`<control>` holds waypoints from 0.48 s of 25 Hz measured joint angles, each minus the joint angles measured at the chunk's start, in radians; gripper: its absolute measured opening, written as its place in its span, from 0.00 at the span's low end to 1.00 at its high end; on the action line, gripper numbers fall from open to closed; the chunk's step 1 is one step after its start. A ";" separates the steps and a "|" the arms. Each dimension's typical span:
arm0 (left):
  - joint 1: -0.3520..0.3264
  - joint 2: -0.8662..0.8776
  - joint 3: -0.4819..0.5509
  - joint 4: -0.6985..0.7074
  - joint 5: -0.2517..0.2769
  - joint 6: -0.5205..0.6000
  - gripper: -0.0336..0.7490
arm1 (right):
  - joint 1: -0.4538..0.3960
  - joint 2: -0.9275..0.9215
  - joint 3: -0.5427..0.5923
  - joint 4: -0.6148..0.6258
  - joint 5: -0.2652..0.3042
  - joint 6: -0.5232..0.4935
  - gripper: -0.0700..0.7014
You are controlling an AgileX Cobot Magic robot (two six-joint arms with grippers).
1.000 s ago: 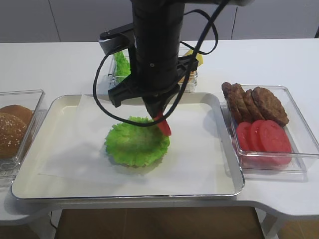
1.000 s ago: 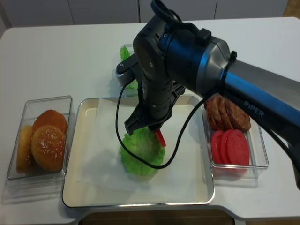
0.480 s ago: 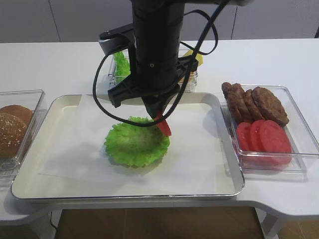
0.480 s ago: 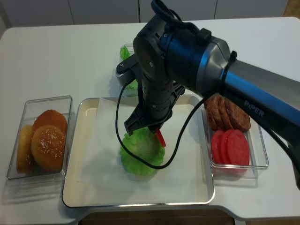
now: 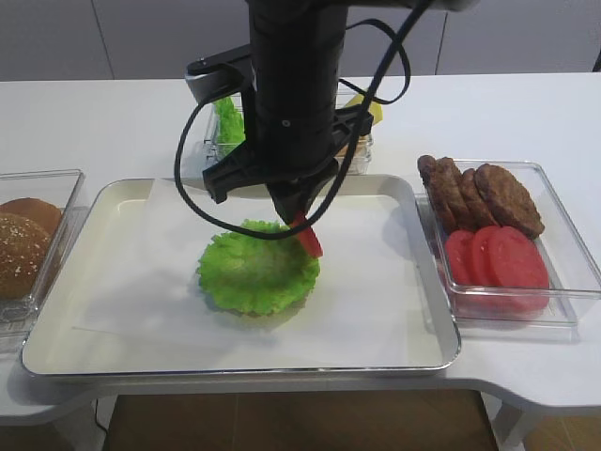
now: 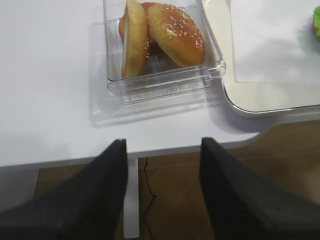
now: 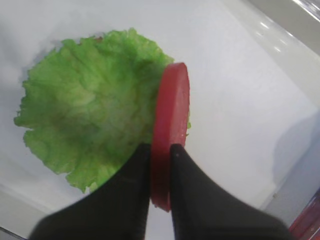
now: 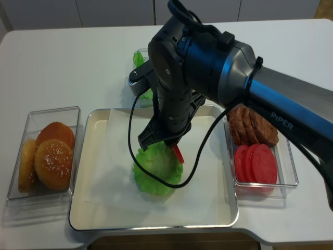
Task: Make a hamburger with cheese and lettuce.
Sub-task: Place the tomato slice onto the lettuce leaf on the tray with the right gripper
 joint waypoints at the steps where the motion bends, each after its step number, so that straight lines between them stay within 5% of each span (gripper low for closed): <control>1: 0.000 0.000 0.000 0.000 0.000 0.000 0.49 | 0.000 0.000 0.000 0.002 0.000 0.000 0.23; 12: 0.000 0.000 0.000 0.000 0.000 0.000 0.49 | 0.000 0.000 0.000 0.014 0.002 0.000 0.27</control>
